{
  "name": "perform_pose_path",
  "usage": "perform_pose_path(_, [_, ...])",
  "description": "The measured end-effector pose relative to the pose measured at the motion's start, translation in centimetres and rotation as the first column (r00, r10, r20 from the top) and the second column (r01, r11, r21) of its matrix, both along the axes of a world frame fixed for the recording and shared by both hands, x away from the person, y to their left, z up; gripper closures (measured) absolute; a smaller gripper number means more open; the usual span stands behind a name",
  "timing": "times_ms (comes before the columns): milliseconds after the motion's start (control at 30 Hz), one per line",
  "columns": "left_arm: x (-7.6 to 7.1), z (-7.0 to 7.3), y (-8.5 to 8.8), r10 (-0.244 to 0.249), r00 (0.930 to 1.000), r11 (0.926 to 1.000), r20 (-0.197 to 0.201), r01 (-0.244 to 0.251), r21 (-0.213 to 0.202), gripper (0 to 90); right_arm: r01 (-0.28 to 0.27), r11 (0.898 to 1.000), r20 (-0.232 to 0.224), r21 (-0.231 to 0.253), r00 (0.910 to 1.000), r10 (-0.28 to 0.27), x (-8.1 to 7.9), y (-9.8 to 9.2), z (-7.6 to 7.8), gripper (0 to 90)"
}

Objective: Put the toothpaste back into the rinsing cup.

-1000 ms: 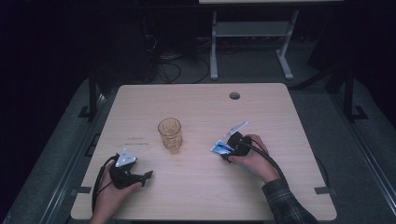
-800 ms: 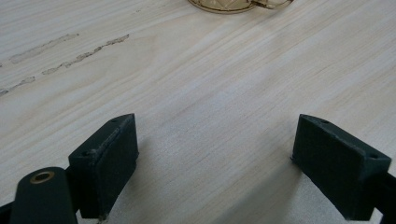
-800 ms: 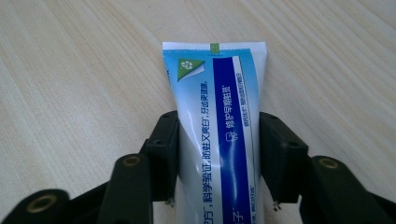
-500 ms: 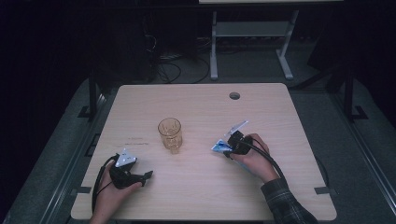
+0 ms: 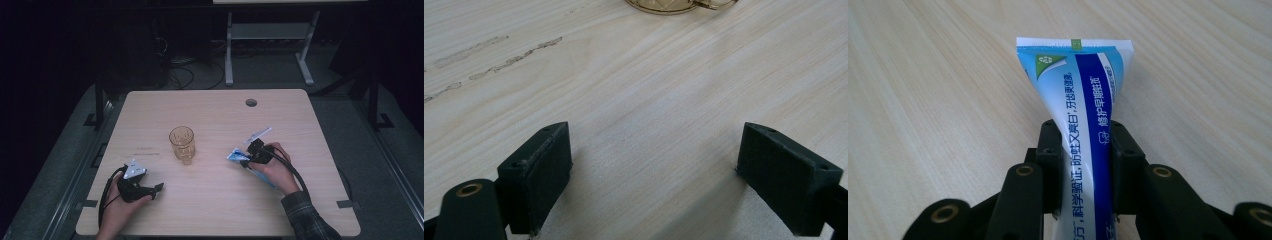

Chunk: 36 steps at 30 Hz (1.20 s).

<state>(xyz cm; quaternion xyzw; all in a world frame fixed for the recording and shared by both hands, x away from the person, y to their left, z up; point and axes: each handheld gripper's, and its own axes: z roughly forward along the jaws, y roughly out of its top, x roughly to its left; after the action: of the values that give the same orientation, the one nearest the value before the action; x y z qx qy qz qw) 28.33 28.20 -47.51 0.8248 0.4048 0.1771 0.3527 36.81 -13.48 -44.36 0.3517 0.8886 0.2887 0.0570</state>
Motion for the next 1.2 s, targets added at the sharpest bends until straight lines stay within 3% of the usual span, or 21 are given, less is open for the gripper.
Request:
perform_pose_path(300, [0.0, 0.0, 0.0, 0.000, 1.0000, 1.0000, 0.000, 0.000, 0.000, 13.2, 0.020, 0.996, 0.005, 0.082, 0.9998, -0.020, -0.1, -1.4, 1.0, 71.9])
perform_pose_path(500, [0.0, 0.0, 0.0, 0.000, 1.0000, 1.0000, 0.000, 0.000, 0.000, 13.2, 0.025, 0.989, 0.009, 0.146, 0.9996, -0.026, -0.3, -2.1, 1.7, 72.3])
perform_pose_path(1200, [0.0, 0.0, 0.0, 0.000, 1.0000, 1.0000, 0.000, 0.000, 0.000, 13.2, 0.054, 0.964, 0.045, 0.262, 0.9967, -0.068, -1.1, -4.2, 3.8, 72.9])
